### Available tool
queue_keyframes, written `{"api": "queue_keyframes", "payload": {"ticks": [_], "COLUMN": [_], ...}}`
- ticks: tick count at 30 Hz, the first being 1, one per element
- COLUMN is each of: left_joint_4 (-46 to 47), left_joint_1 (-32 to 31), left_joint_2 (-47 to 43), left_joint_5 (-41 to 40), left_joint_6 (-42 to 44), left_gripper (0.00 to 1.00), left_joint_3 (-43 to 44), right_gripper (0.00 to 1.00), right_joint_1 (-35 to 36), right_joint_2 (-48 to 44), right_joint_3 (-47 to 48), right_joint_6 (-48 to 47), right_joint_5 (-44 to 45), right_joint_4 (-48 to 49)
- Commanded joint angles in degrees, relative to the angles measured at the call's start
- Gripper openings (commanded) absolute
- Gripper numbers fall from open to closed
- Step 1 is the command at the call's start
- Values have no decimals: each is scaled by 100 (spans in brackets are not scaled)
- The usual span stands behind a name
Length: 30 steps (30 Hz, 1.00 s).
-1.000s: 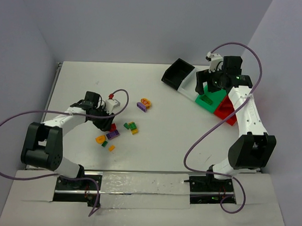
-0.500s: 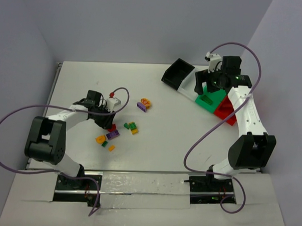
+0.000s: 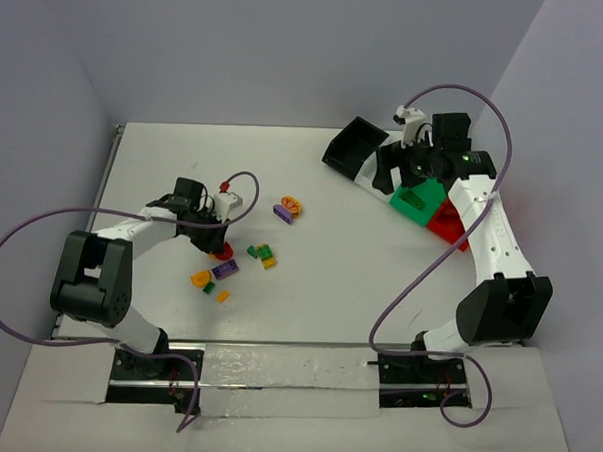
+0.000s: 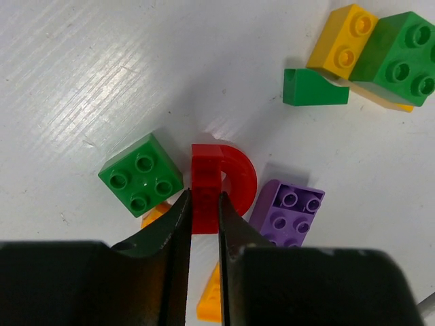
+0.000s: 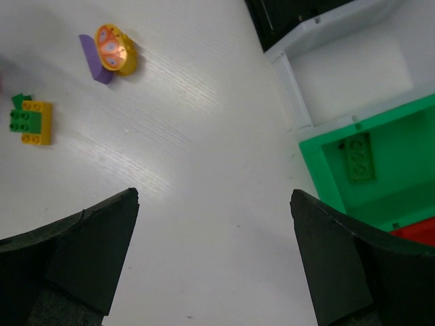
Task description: Sort the legos into containers by color
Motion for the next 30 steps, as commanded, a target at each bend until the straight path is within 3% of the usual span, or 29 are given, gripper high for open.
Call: {"api": "queue_keyframes", "payload": {"ticks": [1,13,24,30], "left_joint_4": [-174,-514,97,139], "left_joint_1": [-23,-61,-621,-784], "left_joint_2": [-467,-1592,-2315,-2320], "left_joint_5": [419,1298,1299,1210], "left_joint_6": [-129,-805,-1348,-1484], "left_gripper": [12,3,1,1], "left_joint_3": [393,1082,1005,1065], "right_gripper": [100,100,100,98], "right_joint_1": [312,1137,1904,2380], "right_joint_2": [-446,-195,1262,1640], "right_joint_3": [32,-440,-66,85], "right_joint_6": [206,2048,4198,4098], "right_joint_5": [-667,-2204,-4344,-4399], "right_joint_4": [38,1321,2732,2734]}}
